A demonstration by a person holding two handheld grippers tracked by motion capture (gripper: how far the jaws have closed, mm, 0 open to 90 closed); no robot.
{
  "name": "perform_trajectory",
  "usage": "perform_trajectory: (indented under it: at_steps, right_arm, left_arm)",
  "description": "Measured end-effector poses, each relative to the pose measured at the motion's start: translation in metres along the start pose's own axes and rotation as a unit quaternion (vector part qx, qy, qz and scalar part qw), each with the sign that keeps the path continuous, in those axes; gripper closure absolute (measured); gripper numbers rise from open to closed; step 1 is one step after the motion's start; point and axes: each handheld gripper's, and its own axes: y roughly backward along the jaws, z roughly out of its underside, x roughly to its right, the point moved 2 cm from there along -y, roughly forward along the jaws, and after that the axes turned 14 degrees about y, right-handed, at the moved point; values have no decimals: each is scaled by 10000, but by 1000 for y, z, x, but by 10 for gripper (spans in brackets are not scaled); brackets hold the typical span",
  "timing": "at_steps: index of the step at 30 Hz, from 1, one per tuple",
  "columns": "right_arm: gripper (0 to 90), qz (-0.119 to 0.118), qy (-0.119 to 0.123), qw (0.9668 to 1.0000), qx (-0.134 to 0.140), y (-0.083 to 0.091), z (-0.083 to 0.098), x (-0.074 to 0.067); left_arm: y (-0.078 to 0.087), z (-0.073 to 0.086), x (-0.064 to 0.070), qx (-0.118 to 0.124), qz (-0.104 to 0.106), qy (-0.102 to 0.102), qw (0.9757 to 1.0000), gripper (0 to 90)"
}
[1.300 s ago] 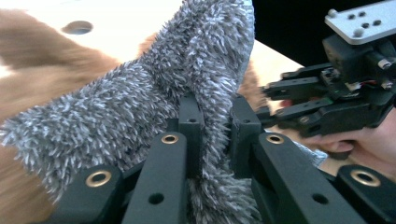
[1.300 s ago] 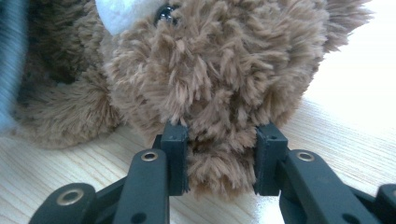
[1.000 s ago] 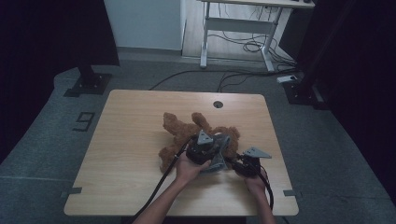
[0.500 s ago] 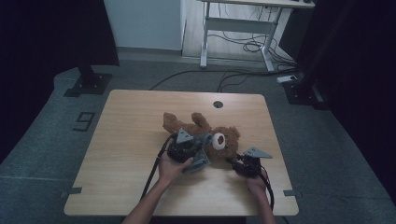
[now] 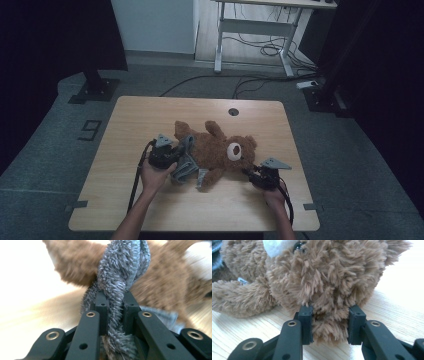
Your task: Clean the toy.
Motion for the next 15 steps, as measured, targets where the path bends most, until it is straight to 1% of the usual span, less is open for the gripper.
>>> perform_trajectory:
  at_steps: [2,3,5,8,9,11,12,13,14,15]
  right_arm:
    - [641,3,0,10000,-14,0,0,-1]
    - [641,3,6,10000,-21,0,0,-1]
    - [641,2,10,10000,-24,0,0,-1]
    - [641,-11,6,10000,-22,0,0,-1]
    - [641,-15,3,10000,-22,0,0,-1]
    - [641,-10,11,10000,-28,0,0,-1]
    - [641,-10,13,10000,-32,0,0,-1]
    - [641,-8,8,10000,-38,0,1,-1]
    - [641,-7,-1,10000,-46,1,1,-1]
    - [641,-7,-4,10000,-44,0,1,-1]
  left_arm:
    - [-4,4,-8,-79,-63,54,9999,786]
    - [-6,6,-13,-143,-100,141,9997,787]
    - [-9,9,-20,-232,-74,267,9993,787]
    - [-9,9,-25,-304,-256,216,9990,787]
    - [-7,7,-26,-359,-385,157,9985,786]
    - [1,4,-24,-294,-428,53,9986,787]
    - [6,1,-19,-200,-372,30,9991,787]
    - [12,-2,-13,-111,-241,-7,9996,788]
    - [18,-6,-4,-14,-67,-40,10000,789]
    - [22,-9,6,70,93,-104,9999,790]
